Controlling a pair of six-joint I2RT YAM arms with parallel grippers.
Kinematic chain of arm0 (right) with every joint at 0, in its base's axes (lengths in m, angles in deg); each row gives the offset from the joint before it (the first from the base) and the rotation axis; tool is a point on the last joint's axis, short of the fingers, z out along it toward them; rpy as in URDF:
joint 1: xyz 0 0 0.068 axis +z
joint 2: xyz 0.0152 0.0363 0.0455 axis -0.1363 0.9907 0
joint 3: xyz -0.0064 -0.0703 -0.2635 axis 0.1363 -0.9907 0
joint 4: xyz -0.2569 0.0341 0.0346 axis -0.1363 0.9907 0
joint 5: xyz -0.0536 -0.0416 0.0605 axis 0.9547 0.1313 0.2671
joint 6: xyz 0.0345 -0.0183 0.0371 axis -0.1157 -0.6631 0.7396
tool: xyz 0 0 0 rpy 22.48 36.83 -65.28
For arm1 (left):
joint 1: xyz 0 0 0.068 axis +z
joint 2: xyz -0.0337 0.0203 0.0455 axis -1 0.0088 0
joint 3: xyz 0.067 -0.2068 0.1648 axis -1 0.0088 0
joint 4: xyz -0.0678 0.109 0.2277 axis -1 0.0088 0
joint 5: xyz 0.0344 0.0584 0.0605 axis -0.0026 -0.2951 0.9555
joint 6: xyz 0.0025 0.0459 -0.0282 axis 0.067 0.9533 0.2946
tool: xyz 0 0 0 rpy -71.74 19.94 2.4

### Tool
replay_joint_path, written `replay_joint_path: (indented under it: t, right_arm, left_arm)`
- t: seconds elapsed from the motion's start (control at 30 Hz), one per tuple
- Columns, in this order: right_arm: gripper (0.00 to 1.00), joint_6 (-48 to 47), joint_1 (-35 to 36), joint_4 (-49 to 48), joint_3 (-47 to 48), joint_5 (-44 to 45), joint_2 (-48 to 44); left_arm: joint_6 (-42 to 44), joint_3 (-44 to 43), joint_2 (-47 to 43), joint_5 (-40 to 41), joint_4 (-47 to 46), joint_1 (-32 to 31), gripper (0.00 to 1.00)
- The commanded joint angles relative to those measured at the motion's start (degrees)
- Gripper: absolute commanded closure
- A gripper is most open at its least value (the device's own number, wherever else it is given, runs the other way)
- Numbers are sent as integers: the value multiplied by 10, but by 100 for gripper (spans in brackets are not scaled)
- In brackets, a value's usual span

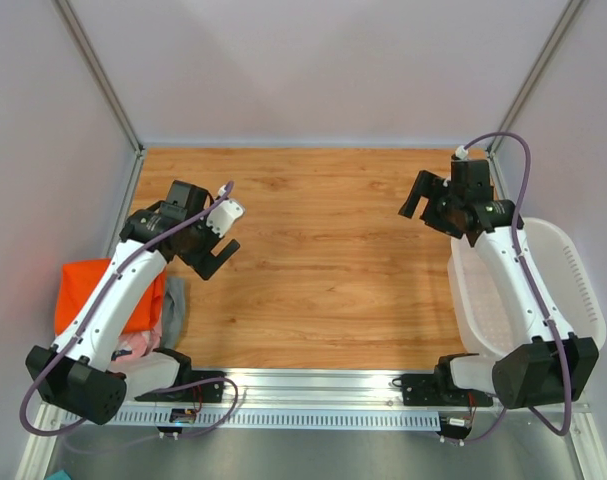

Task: Fold and stack the mixed laundry pile
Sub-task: Reset both arms

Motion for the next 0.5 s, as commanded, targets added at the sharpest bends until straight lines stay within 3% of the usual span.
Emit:
replay_joint_path:
  t: [0.0, 0.47]
  right_arm:
    - [0, -39, -2, 5, 40, 15, -22]
    - [0, -56, -2, -16, 3, 33, -76]
  left_arm:
    - [-11, 29, -28, -22, -39, -4, 0]
    - [0, 99, -64, -45, -61, -4, 0]
